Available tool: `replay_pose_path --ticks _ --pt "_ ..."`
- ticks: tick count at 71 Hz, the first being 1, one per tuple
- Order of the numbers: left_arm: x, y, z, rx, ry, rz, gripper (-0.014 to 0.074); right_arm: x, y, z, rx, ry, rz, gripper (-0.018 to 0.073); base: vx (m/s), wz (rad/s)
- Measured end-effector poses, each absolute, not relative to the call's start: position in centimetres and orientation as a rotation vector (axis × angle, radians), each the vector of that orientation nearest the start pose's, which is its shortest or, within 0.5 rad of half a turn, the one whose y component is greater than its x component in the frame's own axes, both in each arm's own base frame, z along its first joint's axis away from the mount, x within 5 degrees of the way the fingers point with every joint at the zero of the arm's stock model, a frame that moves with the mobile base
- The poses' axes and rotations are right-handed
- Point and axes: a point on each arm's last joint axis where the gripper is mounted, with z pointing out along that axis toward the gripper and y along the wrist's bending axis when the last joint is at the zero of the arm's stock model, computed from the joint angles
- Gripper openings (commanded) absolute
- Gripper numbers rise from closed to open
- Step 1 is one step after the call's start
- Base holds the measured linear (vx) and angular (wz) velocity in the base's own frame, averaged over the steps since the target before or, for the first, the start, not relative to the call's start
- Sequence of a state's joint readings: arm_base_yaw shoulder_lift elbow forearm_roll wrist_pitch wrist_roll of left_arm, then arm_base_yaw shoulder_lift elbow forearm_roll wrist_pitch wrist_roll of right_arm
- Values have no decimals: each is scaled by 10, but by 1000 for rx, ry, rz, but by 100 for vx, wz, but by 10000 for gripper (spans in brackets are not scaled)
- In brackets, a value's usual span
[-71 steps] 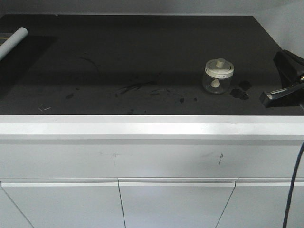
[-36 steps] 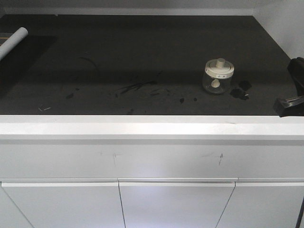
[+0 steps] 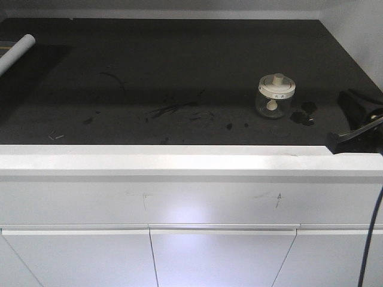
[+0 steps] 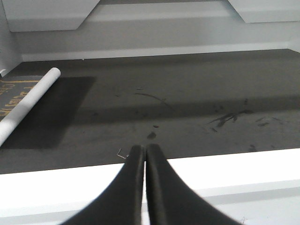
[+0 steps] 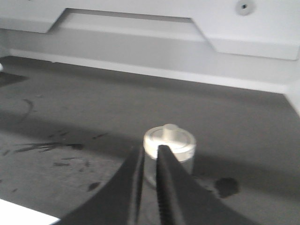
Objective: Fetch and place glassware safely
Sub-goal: 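Release the bar and move the right gripper toward the glass jar, then lower the open right gripper over the white lid of the jar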
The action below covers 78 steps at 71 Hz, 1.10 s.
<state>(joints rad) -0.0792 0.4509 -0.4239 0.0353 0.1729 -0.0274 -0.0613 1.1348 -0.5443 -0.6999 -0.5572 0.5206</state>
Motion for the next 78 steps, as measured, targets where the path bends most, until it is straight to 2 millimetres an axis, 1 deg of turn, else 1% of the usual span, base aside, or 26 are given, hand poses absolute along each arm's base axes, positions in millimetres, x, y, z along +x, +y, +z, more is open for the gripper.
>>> replay_pose_path --ticks 5,11,14,18,20,30,32,34,47,62,69,78 --pt "102 -8 308 68 1682 -49 -7 240 18 282 -305 1606 191 291 0 0" --pt "102 -8 308 68 1682 -49 -7 255 19 275 -309 1623 213 411 0 0" --pt "102 -8 308 68 1682 -49 -7 264 19 272 -310 1636 219 455 0 0" --pt "102 -8 308 68 1682 -49 -7 277 18 273 -310 1636 223 499 0 0" --pt "102 -8 308 68 1682 -49 -7 284 18 271 -310 1640 227 508 0 0" --pt "102 -8 308 68 1682 -49 -7 322 16 275 -315 1618 235 509 0 0" --pt "102 -8 308 68 1682 -49 -7 330 16 272 -315 1623 237 507 0 0" --pt "102 -8 308 68 1682 -49 -7 338 15 274 -316 1614 235 505 0 0" --pt "102 -8 308 68 1682 -49 -7 383 13 271 -329 1589 236 498 0 0" --pt "102 -8 308 68 1682 -49 -7 423 16 259 -378 1574 233 498 0 0" --pt "102 -8 308 68 1682 -49 -7 438 24 255 -404 1564 244 498 0 0" --pt "102 -8 308 68 1682 -49 -7 453 40 243 -430 1581 262 498 0 0"
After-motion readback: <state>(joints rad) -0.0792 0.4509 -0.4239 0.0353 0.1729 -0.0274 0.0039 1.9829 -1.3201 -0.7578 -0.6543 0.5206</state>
